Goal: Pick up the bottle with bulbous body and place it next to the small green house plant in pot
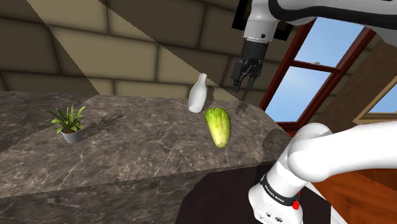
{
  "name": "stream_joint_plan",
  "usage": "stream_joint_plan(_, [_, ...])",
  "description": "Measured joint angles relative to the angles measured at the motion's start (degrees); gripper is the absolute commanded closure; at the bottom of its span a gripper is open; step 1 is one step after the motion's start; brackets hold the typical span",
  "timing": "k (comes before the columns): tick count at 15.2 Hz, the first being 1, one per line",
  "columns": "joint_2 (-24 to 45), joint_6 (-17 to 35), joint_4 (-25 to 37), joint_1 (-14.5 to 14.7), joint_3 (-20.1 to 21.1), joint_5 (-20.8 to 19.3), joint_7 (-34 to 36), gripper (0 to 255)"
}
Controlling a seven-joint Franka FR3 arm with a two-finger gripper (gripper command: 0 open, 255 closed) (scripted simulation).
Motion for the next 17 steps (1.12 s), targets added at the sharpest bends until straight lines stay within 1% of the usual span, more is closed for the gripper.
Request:
stream_joint_plan(2, [0.9, 0.8, 0.2, -0.1, -0.3, -0.2, -0.3, 0])
stream_joint_plan(6, [6.4, 5.5, 1.6, -1.2, -2.5, -1.8, -2.5, 0])
stream_joint_plan(12, [18.6, 13.2, 7.3, -2.5, -5.7, -3.2, -5.8, 0])
stream_joint_plan(17, [28.4, 17.3, 14.0, -3.4, -8.2, -3.2, -8.7, 0])
